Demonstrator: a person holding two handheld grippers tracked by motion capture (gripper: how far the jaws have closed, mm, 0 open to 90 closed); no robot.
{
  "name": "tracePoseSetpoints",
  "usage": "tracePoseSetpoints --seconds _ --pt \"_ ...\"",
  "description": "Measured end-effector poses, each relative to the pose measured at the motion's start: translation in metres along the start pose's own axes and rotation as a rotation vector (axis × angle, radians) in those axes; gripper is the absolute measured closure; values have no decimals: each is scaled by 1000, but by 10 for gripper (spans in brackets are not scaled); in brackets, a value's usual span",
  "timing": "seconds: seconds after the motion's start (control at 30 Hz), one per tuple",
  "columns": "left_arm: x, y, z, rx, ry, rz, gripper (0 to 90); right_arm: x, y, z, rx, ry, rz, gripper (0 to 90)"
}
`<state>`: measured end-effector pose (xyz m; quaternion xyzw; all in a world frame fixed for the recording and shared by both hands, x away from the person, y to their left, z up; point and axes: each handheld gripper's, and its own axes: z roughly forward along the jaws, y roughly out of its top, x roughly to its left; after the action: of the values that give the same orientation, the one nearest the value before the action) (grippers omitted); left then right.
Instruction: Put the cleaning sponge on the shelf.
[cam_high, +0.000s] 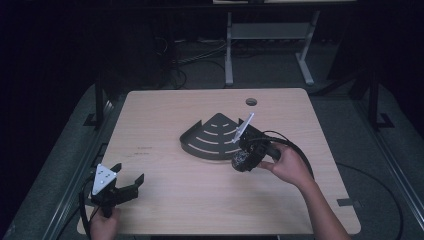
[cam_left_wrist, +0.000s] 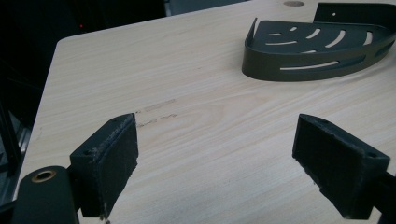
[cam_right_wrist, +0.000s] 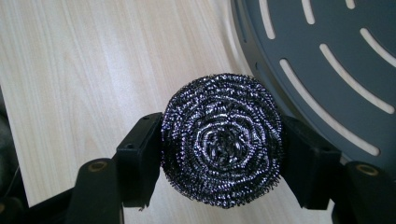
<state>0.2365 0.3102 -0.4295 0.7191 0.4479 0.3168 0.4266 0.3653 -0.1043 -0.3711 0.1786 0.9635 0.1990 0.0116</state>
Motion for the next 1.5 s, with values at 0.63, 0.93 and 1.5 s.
tracePoseSetpoints --seconds 0.63,0.93,1.5 --pt "-1 1 -1 -2 1 9 138 -16 18 -3 -11 22 -2 347" --pt "-1 1 -1 -6 1 10 137 -24 32 -3 1 13 -7 347" --pt "-3 2 -1 -3 0 20 138 -46 55 2 9 20 13 346"
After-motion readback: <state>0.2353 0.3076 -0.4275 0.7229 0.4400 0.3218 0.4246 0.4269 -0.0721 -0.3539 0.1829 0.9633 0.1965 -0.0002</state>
